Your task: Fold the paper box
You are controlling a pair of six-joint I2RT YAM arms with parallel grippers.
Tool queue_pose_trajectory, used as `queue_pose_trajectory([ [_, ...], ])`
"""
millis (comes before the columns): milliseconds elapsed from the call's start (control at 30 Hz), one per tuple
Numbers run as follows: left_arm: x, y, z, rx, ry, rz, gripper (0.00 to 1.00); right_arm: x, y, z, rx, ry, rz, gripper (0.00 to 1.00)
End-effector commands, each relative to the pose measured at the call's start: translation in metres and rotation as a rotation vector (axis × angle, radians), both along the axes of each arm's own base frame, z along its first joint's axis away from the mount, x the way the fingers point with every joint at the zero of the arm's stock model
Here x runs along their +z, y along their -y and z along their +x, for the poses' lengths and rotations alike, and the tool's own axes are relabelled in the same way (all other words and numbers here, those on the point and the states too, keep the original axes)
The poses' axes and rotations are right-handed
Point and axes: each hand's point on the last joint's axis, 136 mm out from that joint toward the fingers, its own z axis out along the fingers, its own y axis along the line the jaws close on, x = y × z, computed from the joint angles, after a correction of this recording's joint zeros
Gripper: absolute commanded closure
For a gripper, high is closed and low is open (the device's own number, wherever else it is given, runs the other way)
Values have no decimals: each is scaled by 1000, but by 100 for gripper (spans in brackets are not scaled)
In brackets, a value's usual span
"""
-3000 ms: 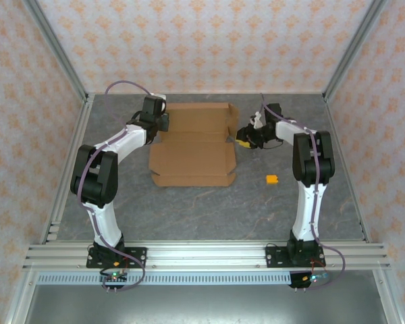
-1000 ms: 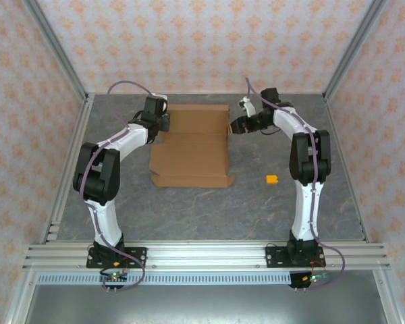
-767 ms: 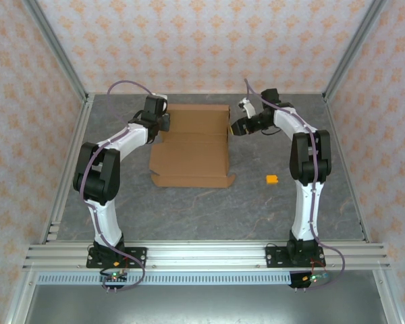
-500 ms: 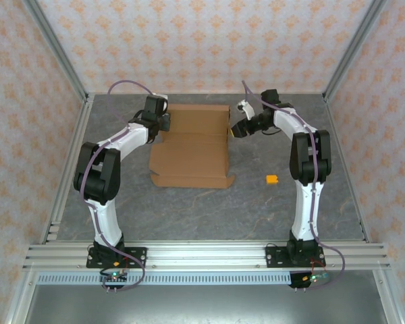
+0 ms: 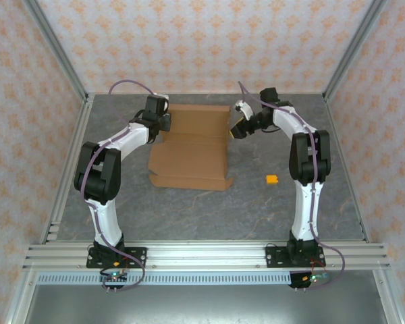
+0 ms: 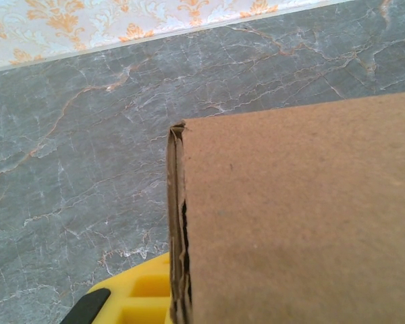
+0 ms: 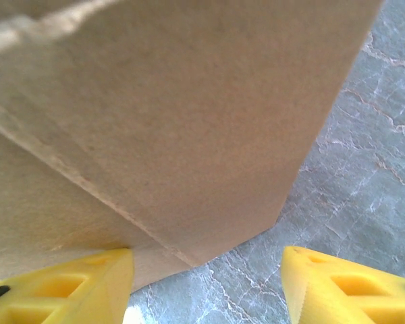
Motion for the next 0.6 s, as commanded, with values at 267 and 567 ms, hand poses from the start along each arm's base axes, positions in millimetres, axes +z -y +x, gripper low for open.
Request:
queue_pose_trajectory([
  [267, -10, 10, -4, -50, -50, 43, 100, 19, -26, -1, 98, 76, -4, 31],
  [567, -10, 11, -4, -51, -51, 46, 100, 24, -33, 2, 113, 100, 3, 24],
])
